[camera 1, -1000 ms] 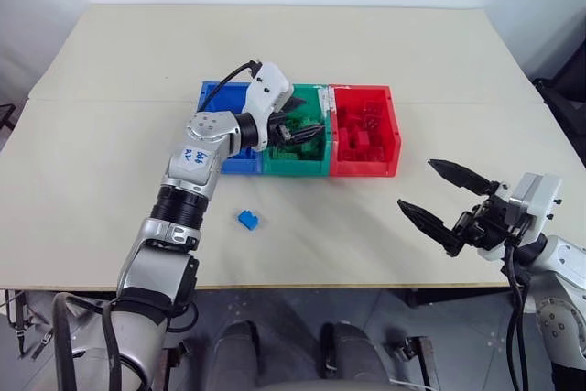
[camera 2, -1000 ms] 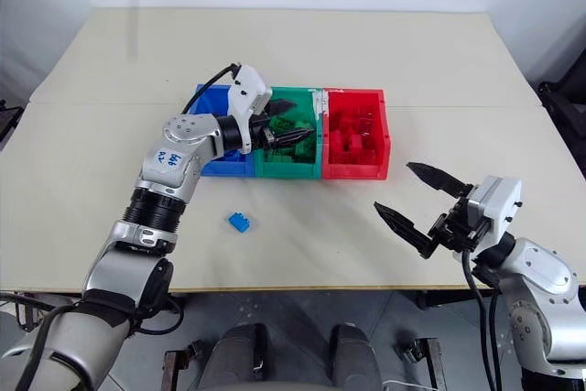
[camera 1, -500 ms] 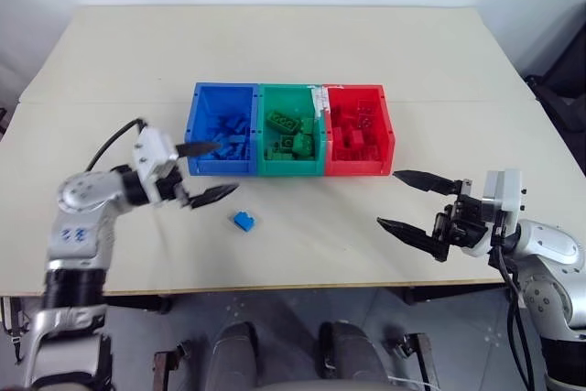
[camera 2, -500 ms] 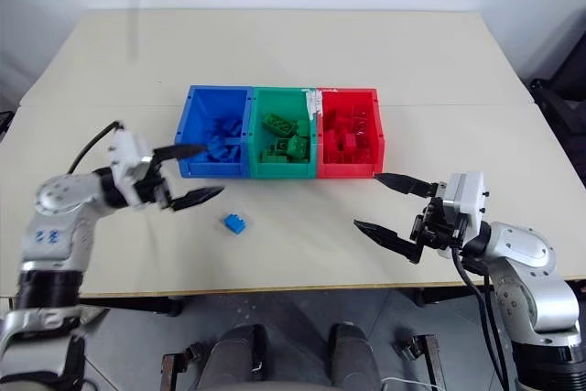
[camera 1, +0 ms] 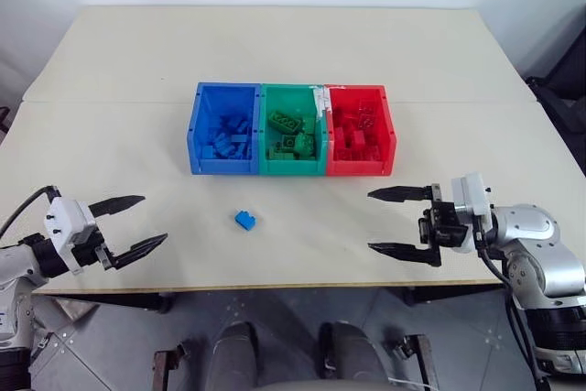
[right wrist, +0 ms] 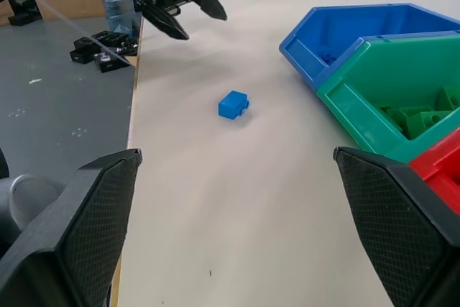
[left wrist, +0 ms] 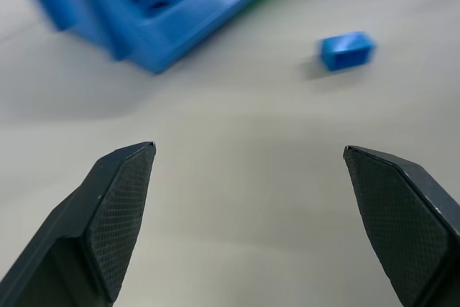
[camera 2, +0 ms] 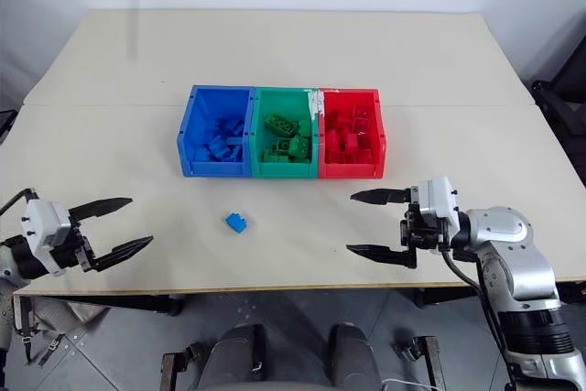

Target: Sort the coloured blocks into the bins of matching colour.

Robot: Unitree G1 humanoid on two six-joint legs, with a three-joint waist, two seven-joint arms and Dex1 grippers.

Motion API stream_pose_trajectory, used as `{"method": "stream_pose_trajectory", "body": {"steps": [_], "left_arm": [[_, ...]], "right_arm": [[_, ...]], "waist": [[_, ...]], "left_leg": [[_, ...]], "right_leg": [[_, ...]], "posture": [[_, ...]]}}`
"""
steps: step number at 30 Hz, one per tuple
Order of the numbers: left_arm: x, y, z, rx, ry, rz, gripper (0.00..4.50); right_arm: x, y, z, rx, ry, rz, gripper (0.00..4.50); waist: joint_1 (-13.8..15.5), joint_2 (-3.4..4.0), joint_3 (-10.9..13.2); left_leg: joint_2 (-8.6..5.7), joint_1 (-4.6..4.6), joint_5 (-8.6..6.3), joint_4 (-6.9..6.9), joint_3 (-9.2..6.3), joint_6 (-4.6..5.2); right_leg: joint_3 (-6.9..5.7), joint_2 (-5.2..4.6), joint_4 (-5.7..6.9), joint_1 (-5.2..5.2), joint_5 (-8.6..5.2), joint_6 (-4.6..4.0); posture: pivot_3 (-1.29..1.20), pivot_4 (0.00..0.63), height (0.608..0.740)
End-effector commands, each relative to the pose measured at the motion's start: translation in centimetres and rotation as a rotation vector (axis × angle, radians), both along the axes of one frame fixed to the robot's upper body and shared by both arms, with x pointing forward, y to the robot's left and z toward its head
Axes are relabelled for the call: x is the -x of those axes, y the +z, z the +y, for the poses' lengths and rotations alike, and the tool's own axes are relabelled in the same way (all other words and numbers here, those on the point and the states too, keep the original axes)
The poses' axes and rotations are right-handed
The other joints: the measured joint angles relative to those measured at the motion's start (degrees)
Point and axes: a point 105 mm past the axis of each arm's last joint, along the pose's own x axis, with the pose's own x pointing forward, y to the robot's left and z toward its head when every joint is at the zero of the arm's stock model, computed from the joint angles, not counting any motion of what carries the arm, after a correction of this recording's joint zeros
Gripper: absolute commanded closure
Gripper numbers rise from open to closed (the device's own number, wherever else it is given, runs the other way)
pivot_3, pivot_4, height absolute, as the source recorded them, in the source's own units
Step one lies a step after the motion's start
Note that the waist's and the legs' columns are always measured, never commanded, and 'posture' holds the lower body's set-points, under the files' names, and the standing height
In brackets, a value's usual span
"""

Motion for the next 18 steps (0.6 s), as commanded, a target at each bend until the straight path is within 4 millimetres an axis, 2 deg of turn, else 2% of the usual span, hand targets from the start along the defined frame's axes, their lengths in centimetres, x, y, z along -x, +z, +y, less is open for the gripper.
{"method": "stream_pose_trajectory", "body": {"steps": [1, 10, 14, 18], "left_arm": [[-0.9, 1.3, -3.0, -0.106, -0.171, -0.065, 0.04], [-5.4, 0.9, -8.6, -0.394, -0.495, -0.053, 0.04], [-6.9, -0.4, -9.4, -0.521, -0.562, -0.045, 0.04], [-7.6, -1.0, -11.0, -0.509, -0.625, -0.036, 0.04]], "right_arm": [[0.2, 0.3, -0.8, 0.022, -0.012, -0.018, 0.0], [1.2, 0.1, -1.5, 0.022, -0.08, -0.003, 0.0], [1.9, 0.0, -1.6, 0.016, -0.115, 0.0, 0.0], [2.6, -0.2, -1.6, 0.003, -0.148, 0.007, 0.0]], "waist": [[0.2, 0.0, 0.0], [0.2, 0.0, 0.0], [0.0, 0.0, 0.0], [0.3, 0.0, 0.0]], "left_leg": [[0.0, 0.0, 0.0, 0.0, 0.0, 0.0], [0.0, -0.01, 0.15, 0.02, 0.07, -0.29], [0.0, -0.01, 0.15, 0.02, 0.13, -0.29], [0.01, -0.01, 0.15, 0.03, 0.14, -0.3]], "right_leg": [[0.0, 0.0, 0.0, 0.0, 0.0, 0.0], [0.0, 0.05, 0.02, -0.03, 0.02, 0.0], [0.01, 0.05, 0.01, -0.06, 0.02, 0.02], [0.03, 0.04, 0.02, -0.08, 0.02, 0.03]], "posture": [[0.0, 0.15, 0.74], [0.0, 0.15, 0.74], [0.0, 0.15, 0.74], [0.0, 0.15, 0.74]]}}
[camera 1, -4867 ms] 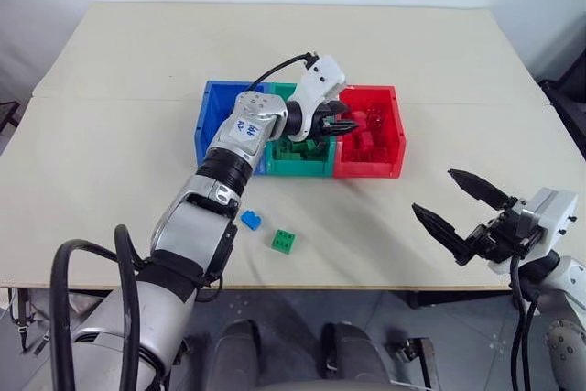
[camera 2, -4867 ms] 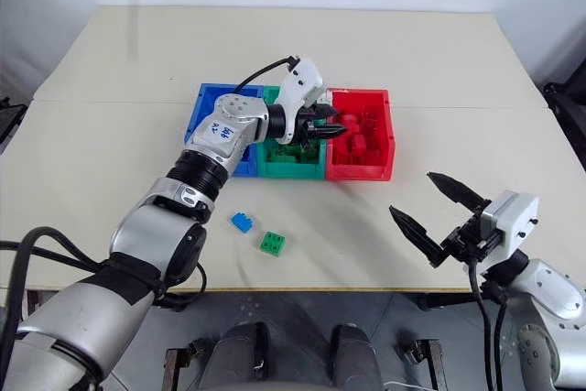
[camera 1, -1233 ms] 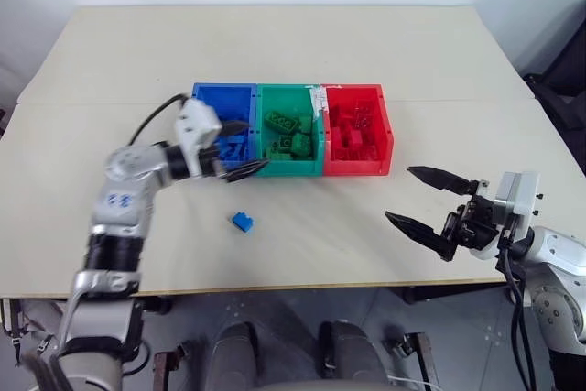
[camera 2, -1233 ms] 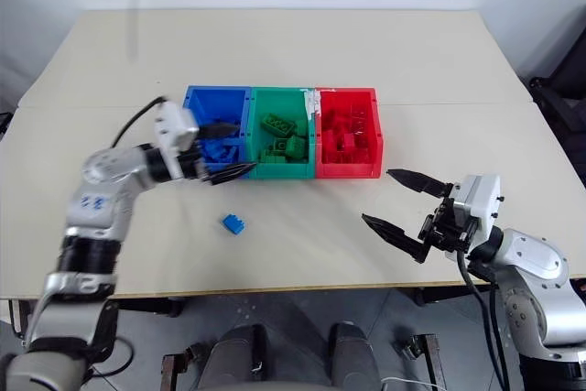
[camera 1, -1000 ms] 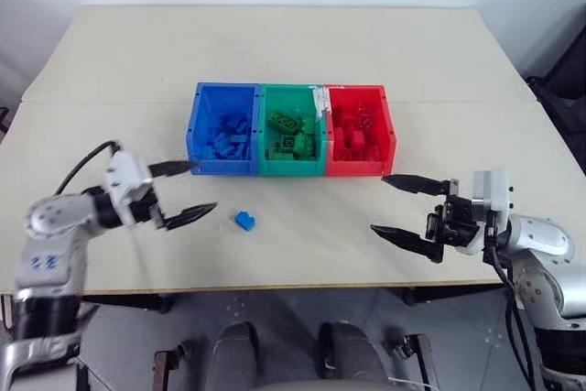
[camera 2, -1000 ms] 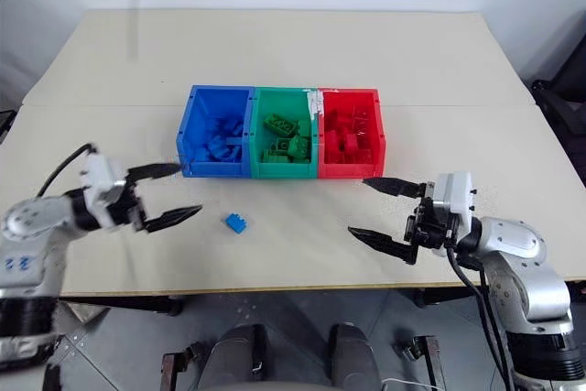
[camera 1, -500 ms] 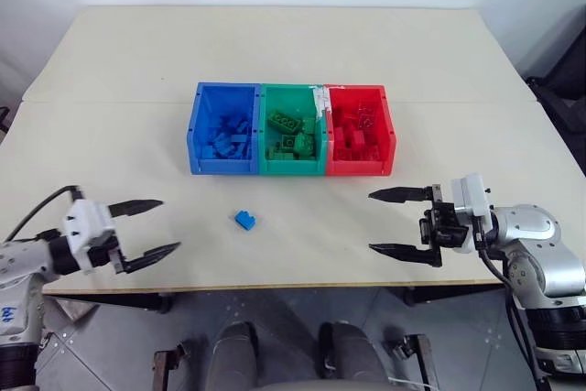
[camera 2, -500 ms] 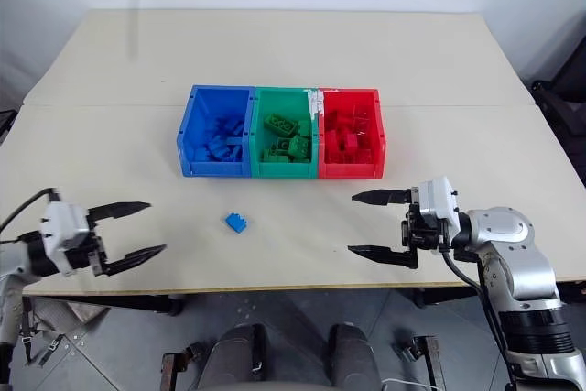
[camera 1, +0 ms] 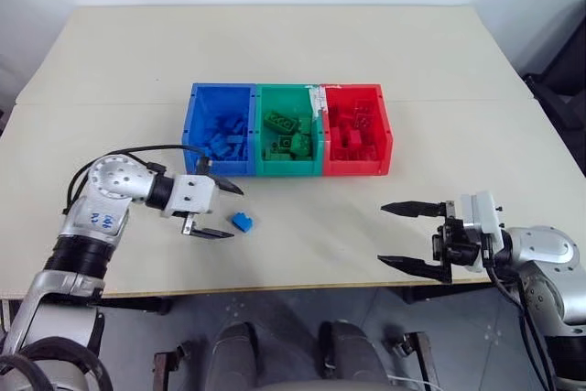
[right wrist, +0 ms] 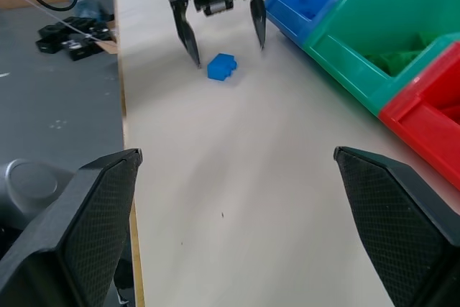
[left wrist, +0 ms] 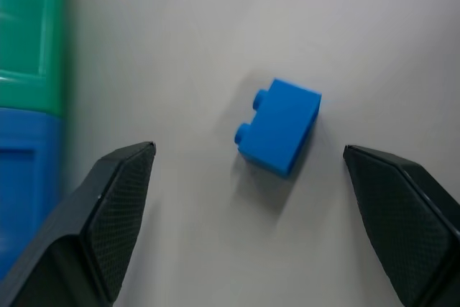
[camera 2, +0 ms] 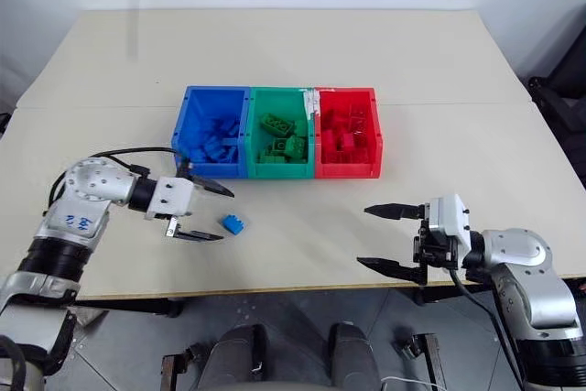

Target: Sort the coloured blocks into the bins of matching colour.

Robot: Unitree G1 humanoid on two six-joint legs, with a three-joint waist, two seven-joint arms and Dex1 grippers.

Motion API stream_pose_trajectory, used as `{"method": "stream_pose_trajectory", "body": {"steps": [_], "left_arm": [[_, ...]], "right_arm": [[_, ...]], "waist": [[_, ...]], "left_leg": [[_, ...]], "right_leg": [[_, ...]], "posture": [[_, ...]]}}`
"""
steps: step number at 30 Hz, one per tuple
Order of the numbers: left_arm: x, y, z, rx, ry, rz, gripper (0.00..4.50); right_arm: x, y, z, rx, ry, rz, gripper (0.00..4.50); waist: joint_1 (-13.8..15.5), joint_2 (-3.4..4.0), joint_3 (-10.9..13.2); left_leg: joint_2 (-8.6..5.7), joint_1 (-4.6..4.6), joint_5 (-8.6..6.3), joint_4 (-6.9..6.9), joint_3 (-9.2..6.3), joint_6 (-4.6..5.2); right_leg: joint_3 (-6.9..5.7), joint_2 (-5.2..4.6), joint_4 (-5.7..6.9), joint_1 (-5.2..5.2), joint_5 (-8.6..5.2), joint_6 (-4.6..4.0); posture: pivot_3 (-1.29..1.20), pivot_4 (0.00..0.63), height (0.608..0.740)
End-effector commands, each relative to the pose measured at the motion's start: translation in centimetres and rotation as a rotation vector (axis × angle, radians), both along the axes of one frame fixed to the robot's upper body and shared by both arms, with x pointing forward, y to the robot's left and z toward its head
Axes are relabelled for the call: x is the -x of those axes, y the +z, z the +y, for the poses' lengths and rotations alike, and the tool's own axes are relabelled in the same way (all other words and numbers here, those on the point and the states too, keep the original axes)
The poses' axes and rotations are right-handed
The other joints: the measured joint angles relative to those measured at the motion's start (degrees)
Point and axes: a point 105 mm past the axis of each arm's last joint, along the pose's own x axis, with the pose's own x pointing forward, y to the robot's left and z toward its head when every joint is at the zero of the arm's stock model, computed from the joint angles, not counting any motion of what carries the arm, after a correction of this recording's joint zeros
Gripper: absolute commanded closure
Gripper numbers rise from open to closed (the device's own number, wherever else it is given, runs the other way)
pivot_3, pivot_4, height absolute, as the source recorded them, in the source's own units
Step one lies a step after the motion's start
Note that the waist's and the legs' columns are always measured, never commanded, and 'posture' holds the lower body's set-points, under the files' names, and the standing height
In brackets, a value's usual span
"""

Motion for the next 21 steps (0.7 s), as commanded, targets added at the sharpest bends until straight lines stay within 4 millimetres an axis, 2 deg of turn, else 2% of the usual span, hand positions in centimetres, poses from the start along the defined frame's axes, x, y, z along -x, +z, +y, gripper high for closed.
{"method": "stream_pose_trajectory", "body": {"steps": [1, 11, 13, 21], "left_arm": [[-0.3, -1.0, -0.9, -0.04, -0.045, 0.028, 0.04], [-0.1, -1.2, -1.7, -0.059, -0.108, 0.076, 3.16], [-0.1, -1.3, -1.7, -0.06, -0.11, 0.086, 3.61], [0.9, 1.1, -0.5, 0.229, -0.002, 0.105, 3.62]], "right_arm": [[0.7, 1.1, 0.0, -0.02, -0.02, -0.036, 0.0], [0.9, 1.1, 0.1, -0.027, -0.037, -0.034, 0.0], [0.8, 1.0, 0.1, -0.028, -0.035, -0.035, 0.0], [0.0, 1.5, 0.8, -0.034, -0.012, -0.04, 0.0]], "waist": [[0.3, 0.0, 0.0], [1.3, 0.0, 0.0], [1.3, 0.0, 0.0], [0.9, 0.0, 0.0]], "left_leg": [[0.0, -0.01, 0.0, 0.03, 0.0, 0.0], [0.0, 0.0, 0.01, 0.24, -0.06, 0.08], [0.0, 0.0, 0.01, 0.25, -0.08, 0.08], [0.02, -0.01, 0.01, 0.14, -0.08, 0.07]], "right_leg": [[0.0, 0.0, 0.0, 0.0, 0.0, 0.0], [0.01, -0.01, 0.01, 0.14, 0.01, -0.01], [0.01, -0.01, 0.02, 0.15, 0.01, -0.01], [0.0, 0.0, 0.07, 0.06, 0.01, -0.01]], "posture": [[0.0, 0.15, 0.74], [0.0, 0.15, 0.74], [0.0, 0.15, 0.74], [0.0, 0.15, 0.74]]}}
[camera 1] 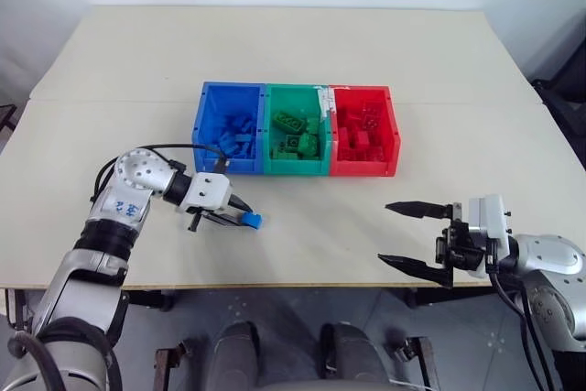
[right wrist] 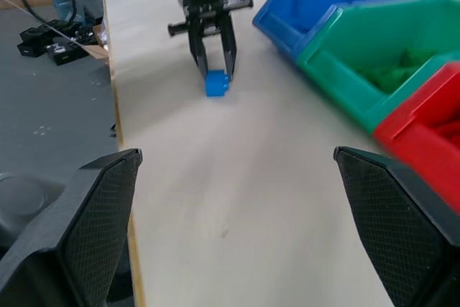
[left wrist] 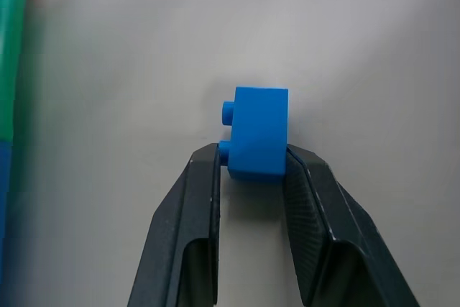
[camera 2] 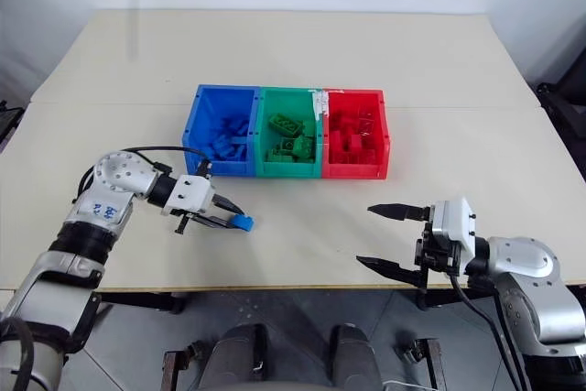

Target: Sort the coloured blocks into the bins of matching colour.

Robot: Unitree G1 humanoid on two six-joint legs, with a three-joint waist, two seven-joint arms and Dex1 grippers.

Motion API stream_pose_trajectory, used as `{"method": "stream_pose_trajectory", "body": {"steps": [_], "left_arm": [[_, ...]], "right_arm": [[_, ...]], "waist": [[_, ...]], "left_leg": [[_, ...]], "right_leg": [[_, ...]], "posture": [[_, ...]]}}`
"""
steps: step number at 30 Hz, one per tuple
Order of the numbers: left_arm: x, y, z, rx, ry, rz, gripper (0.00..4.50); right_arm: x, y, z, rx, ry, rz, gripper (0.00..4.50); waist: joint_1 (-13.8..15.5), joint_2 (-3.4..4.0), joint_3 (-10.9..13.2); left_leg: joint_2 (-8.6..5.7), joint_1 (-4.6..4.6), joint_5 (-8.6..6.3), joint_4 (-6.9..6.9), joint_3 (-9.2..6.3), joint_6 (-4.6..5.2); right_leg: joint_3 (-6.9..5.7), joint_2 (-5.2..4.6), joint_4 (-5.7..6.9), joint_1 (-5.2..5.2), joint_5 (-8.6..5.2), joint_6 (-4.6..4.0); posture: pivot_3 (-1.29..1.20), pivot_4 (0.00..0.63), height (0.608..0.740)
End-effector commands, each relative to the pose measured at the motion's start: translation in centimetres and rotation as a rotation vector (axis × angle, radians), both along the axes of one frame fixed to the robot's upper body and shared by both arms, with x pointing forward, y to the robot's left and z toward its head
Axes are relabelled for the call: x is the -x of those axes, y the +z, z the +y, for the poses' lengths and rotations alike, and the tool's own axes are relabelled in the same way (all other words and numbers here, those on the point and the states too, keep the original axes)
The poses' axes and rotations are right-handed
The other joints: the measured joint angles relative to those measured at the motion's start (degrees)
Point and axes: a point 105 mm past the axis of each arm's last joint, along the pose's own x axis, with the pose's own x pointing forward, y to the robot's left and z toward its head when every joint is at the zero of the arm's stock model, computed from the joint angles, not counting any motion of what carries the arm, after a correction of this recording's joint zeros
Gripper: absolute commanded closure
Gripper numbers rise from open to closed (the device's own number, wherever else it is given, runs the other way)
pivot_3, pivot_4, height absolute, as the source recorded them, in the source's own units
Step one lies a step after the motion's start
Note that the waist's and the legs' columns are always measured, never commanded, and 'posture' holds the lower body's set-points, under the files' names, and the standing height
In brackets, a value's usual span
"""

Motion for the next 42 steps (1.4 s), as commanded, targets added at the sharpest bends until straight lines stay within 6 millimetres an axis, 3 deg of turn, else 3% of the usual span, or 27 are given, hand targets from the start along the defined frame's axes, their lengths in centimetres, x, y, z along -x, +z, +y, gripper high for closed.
{"method": "stream_pose_trajectory", "body": {"steps": [1, 8, 15, 21, 25, 31, 33, 36, 42], "left_arm": [[0.4, 2.8, 0.5, 0.154, 0.051, -0.042, 3.62], [-0.4, 7.1, 2.1, 0.47, 0.399, -0.093, 3.62], [-4.7, 10.4, 3.3, 0.652, 0.831, -0.114, 3.62], [-7.6, 11.2, 3.0, 0.679, 0.994, -0.09, 3.62], [-8.5, 9.9, 2.6, 0.611, 1.032, -0.055, 3.62], [-8.1, 10.3, 2.7, 0.61, 0.998, -0.072, 1.76], [-7.3, 11.0, 2.5, 0.669, 0.926, -0.059, 1.17], [-5.5, 11.7, 3.6, 0.747, 0.825, -0.073, 0.25], [-0.7, 9.1, 7.3, 0.495, 0.662, -0.203, 0.25]], "right_arm": [[-0.2, 0.9, 0.3, -0.02, 0.008, -0.017, 0.0], [-1.1, 3.5, 1.7, -0.131, -0.033, -0.051, 0.0], [-2.7, 5.3, 2.4, -0.224, -0.135, -0.101, 0.0], [-3.6, 6.5, 2.7, -0.292, -0.186, -0.142, 0.0], [-3.5, 6.2, 2.8, -0.289, -0.181, -0.143, 0.0], [-3.3, 6.0, 2.5, -0.288, -0.179, -0.149, 0.0], [-3.2, 5.8, 2.4, -0.279, -0.172, -0.149, 0.0], [-3.1, 5.1, 2.2, -0.236, -0.137, -0.141, 0.0], [-3.1, 3.3, 0.6, -0.119, -0.08, -0.13, 0.0]], "waist": [[0.1, 0.0, 0.0], [0.1, 0.0, 0.0], [0.3, -0.01, 0.0], [0.3, -0.01, 0.0], [0.2, -0.01, 0.0], [0.2, -0.02, 0.0], [0.1, -0.02, 0.0], [0.1, -0.02, 0.0], [-0.8, -0.01, 0.0]], "left_leg": [[0.0, -0.02, 0.0, -0.01, -0.01, 0.0], [0.02, -0.01, -0.01, -0.01, -0.04, -0.01], [0.0, -0.03, -0.11, 0.05, -0.1, 0.19], [0.0, -0.04, 0.03, -0.02, -0.08, -0.05], [0.0, -0.02, 0.03, -0.15, -0.04, -0.07], [0.0, -0.05, 0.03, -0.18, -0.02, -0.1], [0.0, -0.05, 0.03, -0.17, -0.01, -0.11], [0.01, -0.05, 0.03, -0.19, 0.0, -0.11], [0.03, -0.02, 0.02, -0.27, 0.04, -0.13]], "right_leg": [[-0.02, 0.0, 0.03, -0.03, 0.0, 0.0], [-0.01, 0.0, 0.03, -0.01, 0.0, 0.0], [-0.01, 0.01, 0.01, 0.06, 0.0, 0.0], [-0.01, 0.02, 0.01, 0.01, 0.01, 0.01], [-0.01, 0.04, -0.02, -0.05, 0.01, 0.02], [-0.01, 0.05, -0.04, -0.1, 0.01, 0.02], [-0.01, 0.05, -0.04, -0.1, 0.01, 0.02], [-0.01, 0.05, -0.05, -0.1, 0.01, 0.02], [-0.01, 0.05, -0.09, -0.12, 0.0, 0.01]], "posture": [[0.0, 0.15, 0.74], [0.0, 0.15, 0.74], [0.0, 0.15, 0.74], [0.0, 0.15, 0.74], [0.0, 0.15, 0.74], [0.0, 0.15, 0.74], [0.0, 0.15, 0.74], [0.0, 0.15, 0.74], [0.0, 0.15, 0.74]]}}
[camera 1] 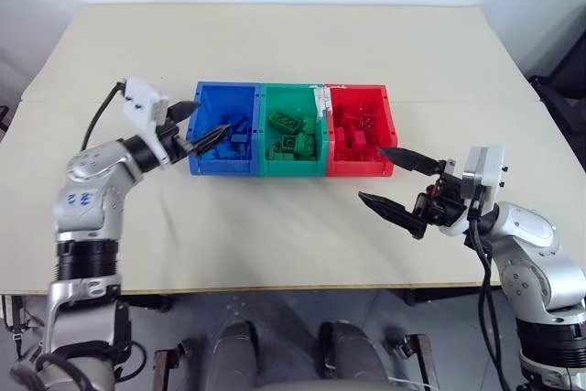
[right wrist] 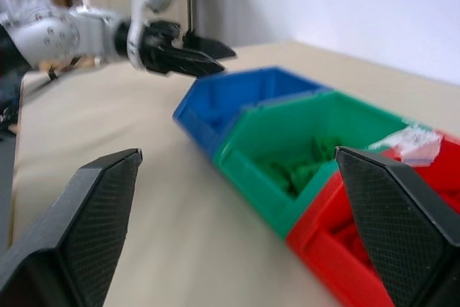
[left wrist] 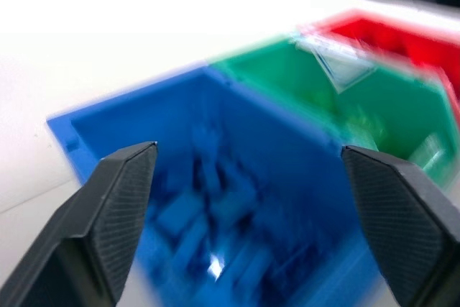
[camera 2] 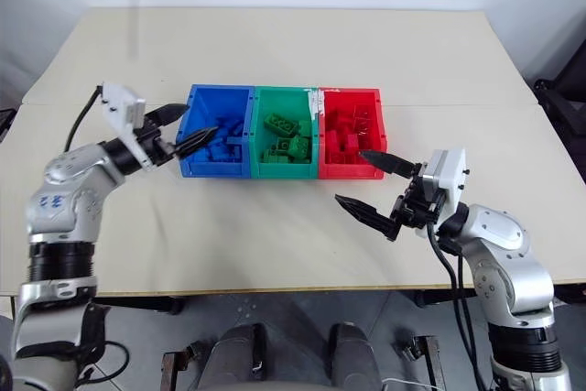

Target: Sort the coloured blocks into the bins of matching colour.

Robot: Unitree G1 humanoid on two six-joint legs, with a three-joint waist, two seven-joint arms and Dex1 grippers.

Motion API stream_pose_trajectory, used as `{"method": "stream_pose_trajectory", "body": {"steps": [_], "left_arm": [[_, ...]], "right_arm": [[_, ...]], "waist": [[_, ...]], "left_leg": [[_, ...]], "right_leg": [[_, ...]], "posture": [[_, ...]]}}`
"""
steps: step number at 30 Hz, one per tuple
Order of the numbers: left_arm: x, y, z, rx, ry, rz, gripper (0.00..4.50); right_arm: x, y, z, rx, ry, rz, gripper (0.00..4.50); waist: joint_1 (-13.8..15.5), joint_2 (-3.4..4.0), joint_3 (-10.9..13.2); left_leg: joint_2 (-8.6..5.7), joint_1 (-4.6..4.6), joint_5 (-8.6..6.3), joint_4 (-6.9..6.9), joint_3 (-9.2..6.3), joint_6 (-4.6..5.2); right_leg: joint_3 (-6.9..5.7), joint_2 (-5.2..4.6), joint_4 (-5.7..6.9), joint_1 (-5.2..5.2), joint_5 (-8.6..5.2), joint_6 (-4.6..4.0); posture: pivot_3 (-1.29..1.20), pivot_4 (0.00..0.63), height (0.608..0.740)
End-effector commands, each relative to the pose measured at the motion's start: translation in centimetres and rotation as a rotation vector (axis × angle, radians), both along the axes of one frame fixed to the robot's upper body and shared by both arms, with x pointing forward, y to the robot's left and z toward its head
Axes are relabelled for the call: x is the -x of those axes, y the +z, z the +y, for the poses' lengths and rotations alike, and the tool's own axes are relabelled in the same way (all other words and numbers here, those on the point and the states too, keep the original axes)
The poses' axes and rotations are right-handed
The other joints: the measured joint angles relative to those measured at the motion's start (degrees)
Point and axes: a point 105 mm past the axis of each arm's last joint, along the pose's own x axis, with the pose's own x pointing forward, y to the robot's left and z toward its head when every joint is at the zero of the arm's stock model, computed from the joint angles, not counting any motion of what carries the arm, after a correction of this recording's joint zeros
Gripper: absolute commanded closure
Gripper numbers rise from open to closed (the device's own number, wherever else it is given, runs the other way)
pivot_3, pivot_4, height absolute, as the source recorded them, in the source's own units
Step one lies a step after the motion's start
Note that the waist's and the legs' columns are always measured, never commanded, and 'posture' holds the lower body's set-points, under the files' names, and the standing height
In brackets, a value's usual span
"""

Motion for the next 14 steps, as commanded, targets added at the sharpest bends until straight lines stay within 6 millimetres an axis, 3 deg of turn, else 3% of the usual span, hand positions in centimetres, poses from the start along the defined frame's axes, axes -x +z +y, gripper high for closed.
{"method": "stream_pose_trajectory", "body": {"steps": [1, 6, 14], "left_arm": [[3.3, 0.7, 1.6, -0.144, -0.099, -0.12, 0.25], [5.8, -1.2, 4.0, -0.176, -0.061, -0.077, 0.25], [7.2, -2.0, 3.6, -0.194, -0.02, -0.101, 0.25]], "right_arm": [[0.2, -0.3, -1.1, 0.07, 0.037, -0.041, 0.0], [-0.2, -1.5, -2.6, 0.125, 0.063, -0.008, 0.0], [-1.3, -2.1, -3.6, 0.154, 0.08, -0.01, 0.0]], "waist": [[-0.3, 0.0, 0.0], [-0.4, 0.0, 0.0], [-0.5, 0.0, 0.0]], "left_leg": [[0.0, -0.01, 0.0, 0.01, 0.0, 0.0], [0.01, -0.01, -0.04, 0.04, 0.03, 0.04], [0.02, 0.02, -0.06, 0.03, 0.04, 0.08]], "right_leg": [[0.0, 0.0, -0.03, 0.0, 0.0, 0.0], [0.0, -0.03, -0.09, 0.03, -0.01, -0.01], [0.02, -0.04, -0.05, 0.04, -0.01, -0.02]], "posture": [[0.0, 0.15, 0.74], [0.0, 0.15, 0.74], [0.0, 0.15, 0.74]]}}
